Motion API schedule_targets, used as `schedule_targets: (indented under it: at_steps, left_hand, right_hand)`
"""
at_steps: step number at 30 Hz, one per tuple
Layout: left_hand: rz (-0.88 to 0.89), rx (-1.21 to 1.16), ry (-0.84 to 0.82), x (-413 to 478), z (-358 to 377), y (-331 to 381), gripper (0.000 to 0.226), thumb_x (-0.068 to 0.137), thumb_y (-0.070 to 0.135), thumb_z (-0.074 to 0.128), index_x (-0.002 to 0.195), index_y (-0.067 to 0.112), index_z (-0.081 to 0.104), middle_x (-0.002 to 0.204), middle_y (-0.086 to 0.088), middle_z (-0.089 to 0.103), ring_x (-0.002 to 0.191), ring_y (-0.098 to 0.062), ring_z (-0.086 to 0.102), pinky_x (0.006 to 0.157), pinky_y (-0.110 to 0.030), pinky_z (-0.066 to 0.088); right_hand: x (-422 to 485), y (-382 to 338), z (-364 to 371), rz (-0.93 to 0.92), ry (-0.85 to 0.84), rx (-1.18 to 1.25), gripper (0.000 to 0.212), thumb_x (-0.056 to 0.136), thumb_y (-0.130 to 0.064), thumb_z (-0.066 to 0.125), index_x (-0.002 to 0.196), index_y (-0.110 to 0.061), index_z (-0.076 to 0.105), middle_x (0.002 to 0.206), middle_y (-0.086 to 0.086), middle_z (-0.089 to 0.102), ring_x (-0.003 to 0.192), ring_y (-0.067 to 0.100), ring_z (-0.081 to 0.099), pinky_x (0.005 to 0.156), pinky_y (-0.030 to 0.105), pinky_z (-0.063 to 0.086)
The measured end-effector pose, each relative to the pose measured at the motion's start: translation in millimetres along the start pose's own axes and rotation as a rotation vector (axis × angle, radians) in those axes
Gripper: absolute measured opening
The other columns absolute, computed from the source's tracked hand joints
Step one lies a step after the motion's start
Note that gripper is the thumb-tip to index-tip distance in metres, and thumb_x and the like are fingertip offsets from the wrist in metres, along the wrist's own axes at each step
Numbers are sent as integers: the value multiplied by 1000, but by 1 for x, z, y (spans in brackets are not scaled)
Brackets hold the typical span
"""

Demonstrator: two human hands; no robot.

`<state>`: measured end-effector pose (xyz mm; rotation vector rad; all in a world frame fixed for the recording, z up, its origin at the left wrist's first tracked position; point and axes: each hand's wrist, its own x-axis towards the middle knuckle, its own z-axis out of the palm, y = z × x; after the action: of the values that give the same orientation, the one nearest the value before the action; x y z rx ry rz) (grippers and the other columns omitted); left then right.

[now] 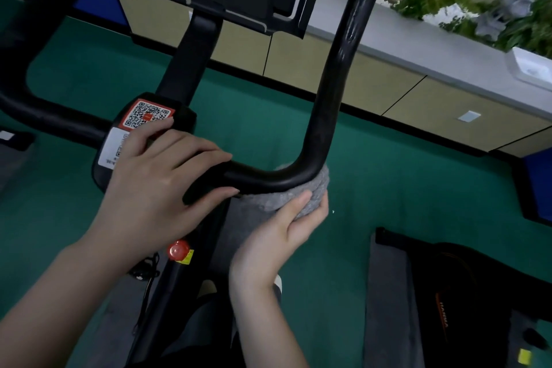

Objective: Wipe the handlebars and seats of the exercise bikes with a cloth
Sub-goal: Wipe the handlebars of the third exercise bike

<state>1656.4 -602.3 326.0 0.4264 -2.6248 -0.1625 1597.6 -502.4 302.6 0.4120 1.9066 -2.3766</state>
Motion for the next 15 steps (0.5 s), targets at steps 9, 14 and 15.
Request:
schedule_targets:
  at_steps: [9, 14, 15]
  left_hand:
    - [-48, -72, 5, 11, 19, 46, 36, 94, 39, 52, 106, 10, 69, 98, -3, 66, 93, -25, 62, 107, -43, 34]
    - [-110, -91, 4, 11, 28, 52, 37, 94, 43, 50, 101, 13, 70, 92, 0, 66, 86, -25, 61, 91, -39, 39]
    - [-115, -99, 11, 11, 28, 52, 36, 93, 43, 50, 100, 13, 70, 91, 1, 66, 85, -24, 61, 88, -39, 38]
  right_hand:
    - [46, -9, -10, -251, -72, -99, 23, 101, -13, 43, 122, -21, 50, 126, 1, 58, 116, 8, 56, 96, 20, 44]
    - [55, -12, -23, -656, -262, -341, 30, 95, -2, 47, 122, -8, 56, 132, 8, 55, 128, 22, 48, 109, 33, 37]
    - [63, -15, -25, -736, -320, -396, 29, 93, 2, 48, 120, -3, 59, 130, 10, 57, 127, 25, 48, 109, 34, 36]
